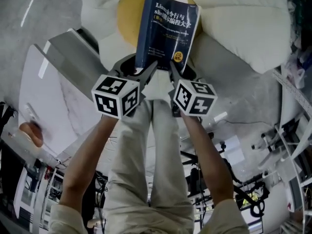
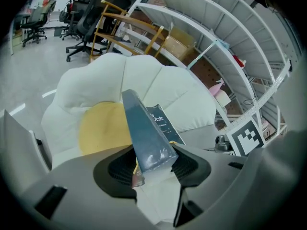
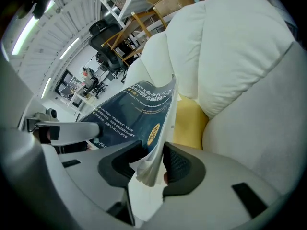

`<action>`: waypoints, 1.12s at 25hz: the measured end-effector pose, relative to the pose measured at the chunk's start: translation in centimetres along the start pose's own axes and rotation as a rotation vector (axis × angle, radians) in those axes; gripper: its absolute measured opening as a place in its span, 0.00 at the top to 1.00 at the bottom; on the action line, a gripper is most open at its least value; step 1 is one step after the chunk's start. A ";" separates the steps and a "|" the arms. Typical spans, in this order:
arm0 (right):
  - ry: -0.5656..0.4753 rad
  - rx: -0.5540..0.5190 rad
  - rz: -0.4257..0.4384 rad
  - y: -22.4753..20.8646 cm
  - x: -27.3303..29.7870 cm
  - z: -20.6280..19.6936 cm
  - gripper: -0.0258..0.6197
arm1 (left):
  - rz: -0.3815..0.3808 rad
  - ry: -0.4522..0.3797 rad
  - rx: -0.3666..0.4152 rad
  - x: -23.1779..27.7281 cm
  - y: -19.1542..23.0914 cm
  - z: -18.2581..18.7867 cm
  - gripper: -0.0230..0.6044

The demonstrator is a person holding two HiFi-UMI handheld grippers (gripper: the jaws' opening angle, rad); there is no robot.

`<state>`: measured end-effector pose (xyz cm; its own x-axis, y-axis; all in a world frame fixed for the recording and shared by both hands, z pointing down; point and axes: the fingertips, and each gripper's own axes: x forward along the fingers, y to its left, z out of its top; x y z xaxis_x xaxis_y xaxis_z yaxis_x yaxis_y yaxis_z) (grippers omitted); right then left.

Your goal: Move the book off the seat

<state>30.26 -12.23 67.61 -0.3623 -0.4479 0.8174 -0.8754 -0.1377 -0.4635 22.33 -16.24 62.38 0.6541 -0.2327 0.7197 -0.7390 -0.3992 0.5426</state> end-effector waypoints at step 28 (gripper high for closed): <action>-0.056 -0.238 0.133 1.1 -9.0 6.7 0.74 | 0.131 -0.197 -0.050 -5.1 -9.0 5.1 0.62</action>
<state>34.71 -14.26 57.48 -0.4665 -0.4973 0.7315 -0.8743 0.1340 -0.4665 26.44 -15.96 51.66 0.5675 -0.4499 0.6896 -0.8234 -0.3114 0.4744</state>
